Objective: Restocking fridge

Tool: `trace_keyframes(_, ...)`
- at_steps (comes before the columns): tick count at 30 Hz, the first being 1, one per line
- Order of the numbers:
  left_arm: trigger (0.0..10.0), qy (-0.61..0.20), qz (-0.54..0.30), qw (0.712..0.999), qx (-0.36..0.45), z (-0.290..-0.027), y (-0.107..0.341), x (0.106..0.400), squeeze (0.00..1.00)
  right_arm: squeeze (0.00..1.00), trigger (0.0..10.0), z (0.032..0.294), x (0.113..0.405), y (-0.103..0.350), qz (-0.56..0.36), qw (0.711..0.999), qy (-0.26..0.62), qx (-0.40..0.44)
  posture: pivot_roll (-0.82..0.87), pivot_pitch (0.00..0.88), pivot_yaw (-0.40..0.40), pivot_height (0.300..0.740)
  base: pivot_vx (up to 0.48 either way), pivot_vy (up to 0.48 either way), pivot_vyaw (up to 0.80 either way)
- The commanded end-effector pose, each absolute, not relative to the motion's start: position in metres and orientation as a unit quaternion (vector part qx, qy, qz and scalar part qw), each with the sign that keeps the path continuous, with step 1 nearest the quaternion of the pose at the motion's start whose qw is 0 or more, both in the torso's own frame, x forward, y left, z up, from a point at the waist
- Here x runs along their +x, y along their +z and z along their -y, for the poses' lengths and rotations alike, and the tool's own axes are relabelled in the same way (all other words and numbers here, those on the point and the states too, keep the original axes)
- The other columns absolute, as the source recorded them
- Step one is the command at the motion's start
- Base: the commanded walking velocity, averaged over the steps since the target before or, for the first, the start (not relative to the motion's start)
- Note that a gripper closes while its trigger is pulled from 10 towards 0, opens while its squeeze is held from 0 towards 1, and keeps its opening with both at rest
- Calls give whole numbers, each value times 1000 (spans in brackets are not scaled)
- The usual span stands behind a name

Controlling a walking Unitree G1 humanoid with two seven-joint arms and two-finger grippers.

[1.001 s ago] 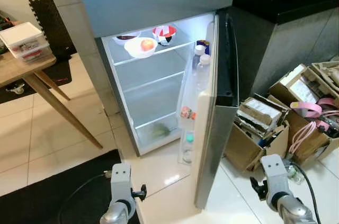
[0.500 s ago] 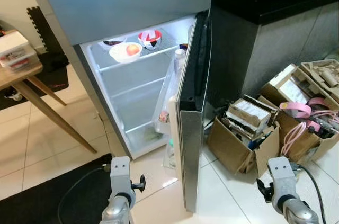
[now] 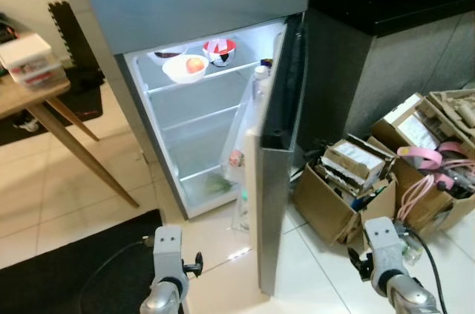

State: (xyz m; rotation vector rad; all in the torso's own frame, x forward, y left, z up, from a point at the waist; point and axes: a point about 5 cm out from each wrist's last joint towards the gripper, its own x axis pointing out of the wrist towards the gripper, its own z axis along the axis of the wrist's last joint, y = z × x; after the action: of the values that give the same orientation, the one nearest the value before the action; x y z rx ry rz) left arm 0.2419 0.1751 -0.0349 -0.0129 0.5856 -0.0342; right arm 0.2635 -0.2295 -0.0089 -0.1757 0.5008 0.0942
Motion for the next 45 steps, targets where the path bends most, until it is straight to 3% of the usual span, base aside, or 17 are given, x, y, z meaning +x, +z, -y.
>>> trace_keyframes(1,10000,-52,-291,955,16,-169,-36,240,0,0,10000,229,261,-11,-250,964,45,-82,-105,118,43,730,0,0,0)
trace_keyframes(8,10000,-81,-285,954,31,-166,-35,241,0,0,10000,229,260,-12,-252,963,50,-78,-105,121,44,730,0,0,0)
trace_keyframes(15,10000,-204,-252,943,75,-147,-23,250,0,0,10000,226,259,-14,-264,958,75,-80,-102,123,37,730,0,0,0)
trace_keyframes(17,10000,-307,-234,917,95,-128,-15,255,0,0,10000,225,259,-14,-268,957,82,-82,-104,127,39,730,0,0,0)
trace_keyframes(20,10000,-339,-229,907,103,-122,-13,256,0,0,10000,225,259,-14,-269,956,84,-82,-104,127,39,730,0,0,0)
trace_keyframes(24,10000,-432,-200,868,143,-98,1,266,0,0,10000,225,256,-16,-275,953,92,-86,-111,134,53,730,0,0,0)
trace_keyframes(27,10000,-445,-194,861,151,-94,4,268,0,0,10000,226,255,-16,-277,952,94,-87,-113,137,56,730,0,0,0)
trace_keyframes(29,10000,-492,-181,833,177,-74,9,271,0,0,10000,226,250,-20,-286,946,105,-106,-114,140,61,730,0,0,0)
trace_keyframes(32,10000,-515,-163,813,219,-60,14,275,0,0,10000,226,247,-22,-290,944,111,-113,-117,143,65,730,0,0,0)
trace_keyframes(38,10000,-436,-118,849,275,-60,30,299,0,0,10000,226,247,-22,-285,946,104,-111,-131,143,75,730,0,0,0)
trace_keyframes(45,10000,-338,-115,887,293,-85,36,316,0,0,10000,226,246,-22,-284,947,104,-111,-126,142,70,730,0,0,0)
